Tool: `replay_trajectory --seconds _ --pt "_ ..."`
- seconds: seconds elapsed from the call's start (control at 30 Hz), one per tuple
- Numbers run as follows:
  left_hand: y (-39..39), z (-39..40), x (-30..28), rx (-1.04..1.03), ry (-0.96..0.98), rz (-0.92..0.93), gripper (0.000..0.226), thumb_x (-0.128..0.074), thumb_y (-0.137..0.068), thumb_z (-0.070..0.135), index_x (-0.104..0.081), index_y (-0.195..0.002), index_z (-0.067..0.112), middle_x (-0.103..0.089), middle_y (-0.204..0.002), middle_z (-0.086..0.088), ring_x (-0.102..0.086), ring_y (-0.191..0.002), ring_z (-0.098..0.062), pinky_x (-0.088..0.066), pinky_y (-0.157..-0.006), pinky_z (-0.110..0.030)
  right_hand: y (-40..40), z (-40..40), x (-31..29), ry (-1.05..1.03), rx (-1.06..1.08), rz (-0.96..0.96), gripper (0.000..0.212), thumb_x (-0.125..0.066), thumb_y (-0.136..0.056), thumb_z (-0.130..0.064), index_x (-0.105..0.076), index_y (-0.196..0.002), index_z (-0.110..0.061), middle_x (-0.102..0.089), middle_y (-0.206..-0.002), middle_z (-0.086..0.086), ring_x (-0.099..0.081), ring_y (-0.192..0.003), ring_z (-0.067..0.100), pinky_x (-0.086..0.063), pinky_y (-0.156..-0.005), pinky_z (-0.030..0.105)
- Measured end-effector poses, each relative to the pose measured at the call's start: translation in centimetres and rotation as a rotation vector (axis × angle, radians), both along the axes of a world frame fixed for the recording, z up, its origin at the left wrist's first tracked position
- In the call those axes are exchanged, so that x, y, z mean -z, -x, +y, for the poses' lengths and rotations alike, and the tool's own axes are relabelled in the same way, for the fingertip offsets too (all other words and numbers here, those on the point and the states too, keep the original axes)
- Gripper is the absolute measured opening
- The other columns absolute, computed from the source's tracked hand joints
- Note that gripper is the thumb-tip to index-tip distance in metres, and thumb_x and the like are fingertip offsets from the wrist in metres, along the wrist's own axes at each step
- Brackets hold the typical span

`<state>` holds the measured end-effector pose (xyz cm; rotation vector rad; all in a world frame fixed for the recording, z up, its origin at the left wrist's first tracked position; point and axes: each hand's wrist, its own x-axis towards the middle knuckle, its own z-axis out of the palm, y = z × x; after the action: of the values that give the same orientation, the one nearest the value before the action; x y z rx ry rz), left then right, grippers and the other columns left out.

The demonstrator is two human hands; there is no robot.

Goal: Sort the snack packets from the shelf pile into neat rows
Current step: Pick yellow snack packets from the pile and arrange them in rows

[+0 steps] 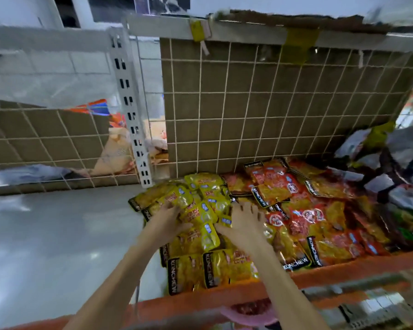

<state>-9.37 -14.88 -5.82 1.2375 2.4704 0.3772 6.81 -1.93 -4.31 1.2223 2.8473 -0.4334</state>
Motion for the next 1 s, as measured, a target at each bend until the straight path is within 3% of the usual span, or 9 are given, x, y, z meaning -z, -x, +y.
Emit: replay_trajectory --seconds 0.17,0.33,0.43,0.57,0.63,0.73,0.87,1.0 --pt "-0.9 0.9 0.6 -0.129 -0.032 -0.047 0.056 -0.064 -0.082 0.047 -0.052 -0.119 0.007 -0.041 -0.122 -0.008 -0.048 -0.107 -0.022 -0.036 -0.087 -0.025 1.3 1.5 0.7 0.170 0.033 0.085 0.078 -0.064 -0.076 -0.063 -0.039 -0.134 -0.017 -0.032 -0.139 0.008 -0.025 -0.132 0.030 -0.022 -0.107 0.047" --pt "-2.0 1.4 1.2 -0.242 -0.154 -0.062 0.043 -0.071 -0.078 0.043 -0.050 -0.095 0.010 -0.048 -0.101 -0.006 -0.040 -0.086 -0.015 -0.030 -0.067 -0.025 1.8 2.4 0.7 0.237 0.007 0.076 0.072 -0.064 -0.076 -0.062 -0.044 -0.129 -0.019 -0.031 -0.138 0.007 -0.026 -0.128 0.029 -0.025 -0.106 0.044" --pt "-2.7 1.6 1.2 -0.311 -0.201 -0.101 0.049 -0.071 -0.078 0.044 -0.051 -0.105 0.008 -0.050 -0.095 -0.002 -0.046 -0.086 -0.018 -0.033 -0.066 -0.029 1.6 2.6 0.5 0.273 0.000 0.140 0.067 -0.067 -0.077 -0.056 -0.043 -0.129 -0.020 -0.037 -0.133 0.004 -0.028 -0.126 0.027 -0.024 -0.104 0.043" --pt "-3.5 1.9 1.1 -0.341 -0.325 -0.123 0.050 -0.070 -0.078 0.043 -0.050 -0.108 0.007 -0.052 -0.095 -0.001 -0.049 -0.090 -0.020 -0.031 -0.066 -0.028 0.9 2.1 0.1 0.380 0.026 0.350 0.056 -0.069 -0.082 -0.040 -0.040 -0.125 -0.019 -0.041 -0.101 -0.004 -0.036 -0.119 0.023 -0.018 -0.103 0.040" --pt "-3.8 2.1 0.8 -0.349 -0.393 -0.122 0.054 -0.070 -0.081 0.039 -0.049 -0.116 0.005 -0.053 -0.093 0.001 -0.050 -0.088 -0.019 -0.030 -0.064 -0.024 0.6 2.1 0.0 0.446 0.044 0.474 0.054 -0.070 -0.084 -0.033 -0.038 -0.125 -0.018 -0.044 -0.094 -0.004 -0.044 -0.107 0.020 -0.018 -0.106 0.040" --pt "-4.2 2.5 0.0 -0.353 -0.485 -0.188 0.048 -0.067 -0.085 0.033 -0.047 -0.119 0.005 -0.054 -0.084 0.004 -0.050 -0.072 -0.012 -0.033 -0.053 -0.018 0.4 2.5 -0.2 0.513 0.070 0.650 0.046 -0.072 -0.084 -0.024 -0.041 -0.118 -0.019 -0.055 -0.090 -0.007 -0.057 -0.099 0.023 -0.041 -0.098 0.043" --pt "-4.1 2.4 -1.8 -0.369 -0.655 -0.273 0.020 -0.061 -0.091 0.021 -0.050 -0.100 0.007 -0.058 -0.071 0.007 -0.057 -0.050 0.001 -0.039 -0.046 -0.012 -0.1 3.5 -1.3 0.579 0.124 0.859 0.033 -0.073 -0.082 -0.020 -0.051 -0.103 -0.031 -0.067 -0.103 -0.002 -0.063 -0.100 0.019 -0.053 -0.087 0.046" --pt "-3.7 1.6 -4.1 -0.407 -0.834 -0.394 0.009 -0.059 -0.092 0.018 -0.057 -0.097 0.011 -0.064 -0.075 0.002 -0.061 -0.050 0.000 -0.046 -0.050 -0.013 -1.0 4.0 -2.9 0.590 0.104 0.982 0.031 -0.073 -0.082 -0.017 -0.058 -0.109 -0.018 -0.069 -0.099 0.000 -0.067 -0.086 0.012 -0.056 -0.070 0.024"
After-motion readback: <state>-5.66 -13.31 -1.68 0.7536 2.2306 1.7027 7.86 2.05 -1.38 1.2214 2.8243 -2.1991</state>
